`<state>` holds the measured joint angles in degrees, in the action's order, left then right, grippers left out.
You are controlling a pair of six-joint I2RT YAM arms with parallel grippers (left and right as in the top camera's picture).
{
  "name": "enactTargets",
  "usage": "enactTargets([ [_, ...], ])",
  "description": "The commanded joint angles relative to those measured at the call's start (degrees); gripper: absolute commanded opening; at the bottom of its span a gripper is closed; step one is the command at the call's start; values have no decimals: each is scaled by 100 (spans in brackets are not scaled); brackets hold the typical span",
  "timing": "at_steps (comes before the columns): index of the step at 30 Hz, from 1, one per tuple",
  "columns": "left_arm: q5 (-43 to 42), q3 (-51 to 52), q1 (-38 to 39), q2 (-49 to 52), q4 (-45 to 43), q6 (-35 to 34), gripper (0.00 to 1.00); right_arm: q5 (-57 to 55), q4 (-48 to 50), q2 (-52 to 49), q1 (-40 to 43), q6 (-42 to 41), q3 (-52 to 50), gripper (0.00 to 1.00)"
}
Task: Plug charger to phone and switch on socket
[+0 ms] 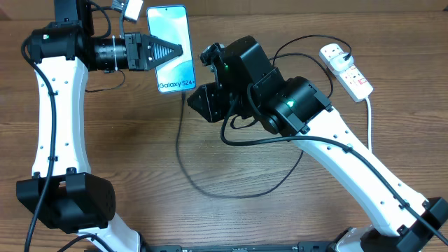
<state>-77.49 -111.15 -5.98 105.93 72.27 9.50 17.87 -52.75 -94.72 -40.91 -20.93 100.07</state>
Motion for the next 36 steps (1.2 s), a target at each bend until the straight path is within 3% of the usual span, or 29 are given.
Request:
enactTargets([
  [1,-138,-66,52,-15,-7,186,4,210,-190,138,-22,116,190,32],
  [5,428,-66,35,-15,-9,155,4,-175,-367,136,-22,111,190,40],
  [9,2717,-66,50,-15,-2,-640,4,-887,-614,68,-22,-315,188,56],
  [12,4406,-66,131,-15,94,-1246,4,-1043,-682,-63,-22,-483,188,75],
  [14,5023,-66,175,-15,195,-1410,4,-1051,-654,-212,-22,-625,188,88],
  [19,6439,-66,319,-9,415,-2041,4,-1226,-599,-750,-11,-966,188,100],
  [25,7552,-63,527,48,560,-2562,4,-1228,-142,-1152,-52,-1062,186,100],
  [31,7768,-63,378,83,627,-3261,4,-1226,417,-1624,-98,-1084,173,100],
  [34,7746,-63,295,83,684,-3353,4,-1215,264,-1884,-61,-1104,461,99],
  [36,7746,-63,289,83,704,-3353,4,-1182,-289,-2229,-20,-1056,1274,99],
])
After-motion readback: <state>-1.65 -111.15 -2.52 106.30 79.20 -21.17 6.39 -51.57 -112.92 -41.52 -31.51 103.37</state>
